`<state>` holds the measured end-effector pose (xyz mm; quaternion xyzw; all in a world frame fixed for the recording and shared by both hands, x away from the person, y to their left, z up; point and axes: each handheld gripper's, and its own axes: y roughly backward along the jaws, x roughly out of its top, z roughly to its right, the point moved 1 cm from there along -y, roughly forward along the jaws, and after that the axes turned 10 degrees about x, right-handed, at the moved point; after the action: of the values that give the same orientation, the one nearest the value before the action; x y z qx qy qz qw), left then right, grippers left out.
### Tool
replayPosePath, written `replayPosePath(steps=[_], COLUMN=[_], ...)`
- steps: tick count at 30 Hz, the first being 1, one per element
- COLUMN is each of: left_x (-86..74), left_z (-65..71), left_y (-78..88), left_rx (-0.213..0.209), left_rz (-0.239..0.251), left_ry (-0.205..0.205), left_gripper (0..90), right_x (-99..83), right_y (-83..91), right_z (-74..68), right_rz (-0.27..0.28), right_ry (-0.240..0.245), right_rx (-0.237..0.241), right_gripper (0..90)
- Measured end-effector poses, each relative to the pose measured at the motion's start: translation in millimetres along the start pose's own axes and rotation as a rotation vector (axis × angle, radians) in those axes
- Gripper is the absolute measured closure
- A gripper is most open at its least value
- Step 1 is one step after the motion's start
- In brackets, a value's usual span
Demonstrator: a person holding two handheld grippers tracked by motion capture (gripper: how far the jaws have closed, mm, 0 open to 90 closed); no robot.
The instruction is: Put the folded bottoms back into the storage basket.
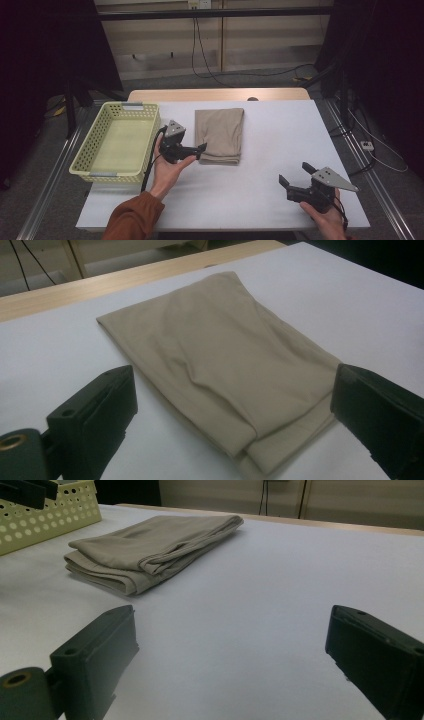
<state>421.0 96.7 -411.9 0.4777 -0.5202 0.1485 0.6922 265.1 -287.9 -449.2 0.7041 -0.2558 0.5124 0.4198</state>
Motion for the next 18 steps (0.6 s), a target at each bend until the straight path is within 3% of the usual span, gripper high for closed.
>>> replayPosePath(steps=[18], left_x=[27.4], left_z=[-4.9], left_y=[-36.7], left_rx=[-0.015], left_rz=[-0.058], left_ry=[0.052], left_gripper=[4.8], right_x=[-0.1], right_y=[-0.3], right_z=[0.0], right_rz=[-0.002], right_ry=[-0.005], right_rx=[0.005], right_gripper=[6.2])
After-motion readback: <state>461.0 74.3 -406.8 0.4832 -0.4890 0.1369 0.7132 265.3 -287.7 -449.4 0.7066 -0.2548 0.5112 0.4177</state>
